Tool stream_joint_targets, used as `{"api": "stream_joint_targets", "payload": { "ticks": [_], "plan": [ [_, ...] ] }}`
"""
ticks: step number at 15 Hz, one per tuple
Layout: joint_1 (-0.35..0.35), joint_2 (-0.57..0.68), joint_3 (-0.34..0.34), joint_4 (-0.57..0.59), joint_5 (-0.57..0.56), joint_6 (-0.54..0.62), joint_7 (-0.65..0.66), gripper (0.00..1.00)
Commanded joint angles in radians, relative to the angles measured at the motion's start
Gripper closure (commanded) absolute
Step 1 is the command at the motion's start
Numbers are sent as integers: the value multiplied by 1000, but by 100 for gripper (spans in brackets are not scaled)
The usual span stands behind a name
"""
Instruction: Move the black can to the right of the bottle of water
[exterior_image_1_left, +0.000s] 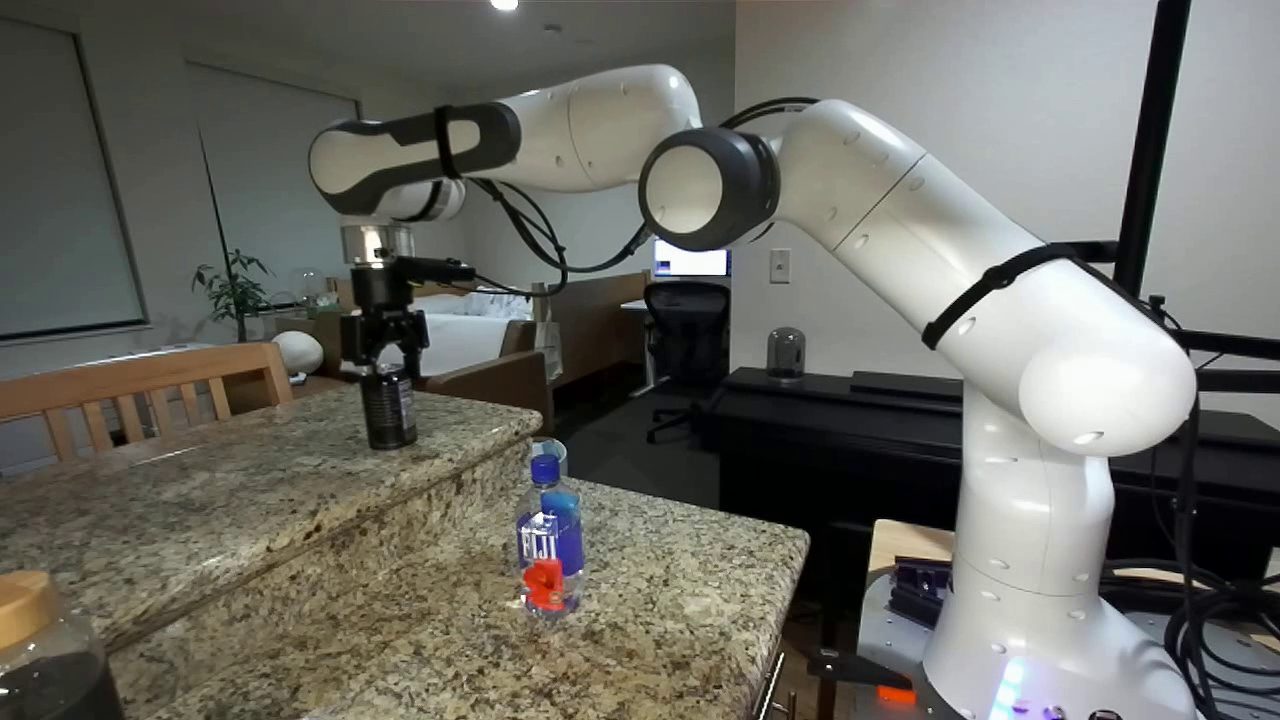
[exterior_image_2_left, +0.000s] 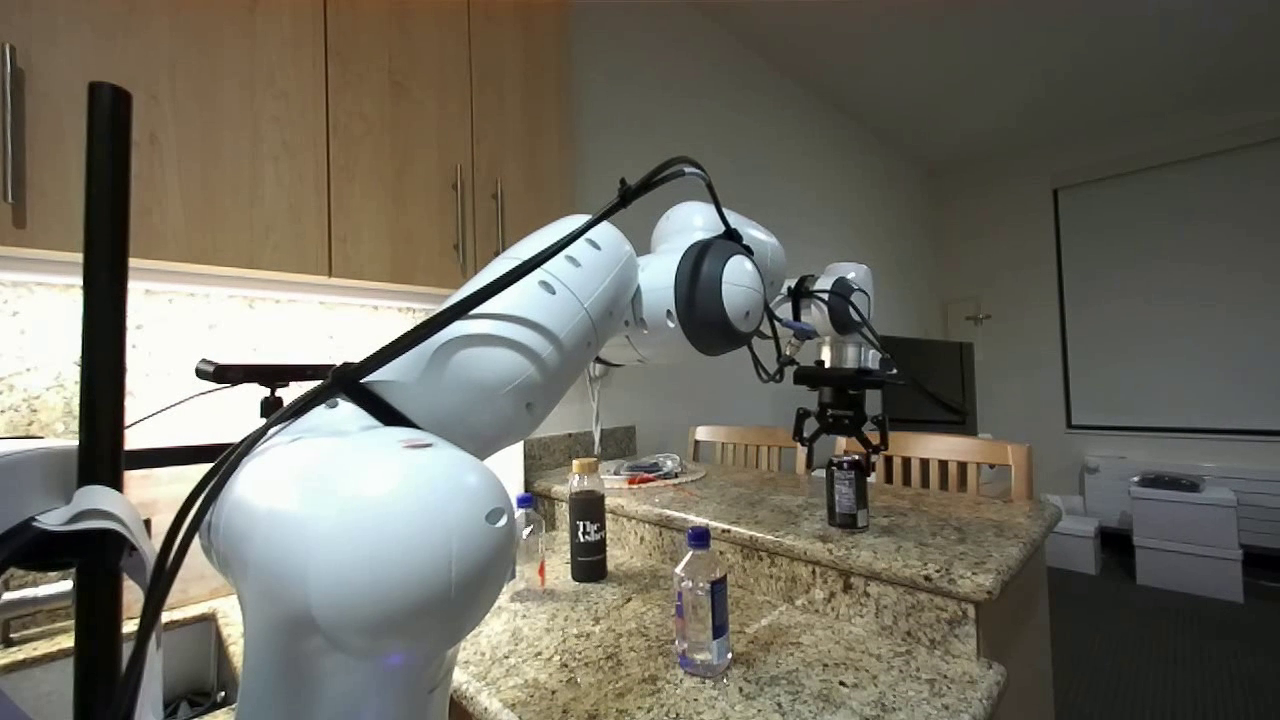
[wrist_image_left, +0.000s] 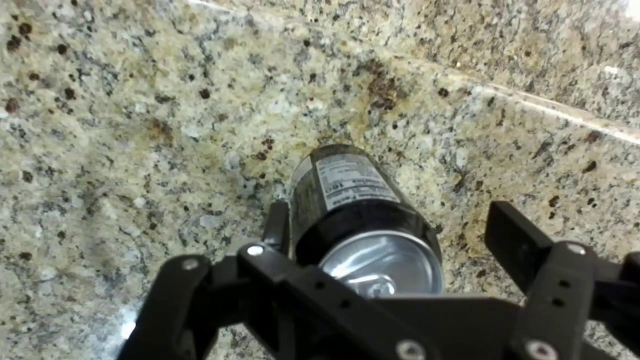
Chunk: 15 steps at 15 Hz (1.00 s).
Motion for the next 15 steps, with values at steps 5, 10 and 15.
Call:
{"api": "stream_joint_targets", "payload": {
  "ticks": [5, 10, 15],
  "plan": [
    [-2, 12, 8, 24, 8, -10, -15, 47],
    [0, 8, 7, 23, 7, -16, -14, 58],
    [-4, 9, 10, 29, 15, -10, -7, 3]
  ]
}}
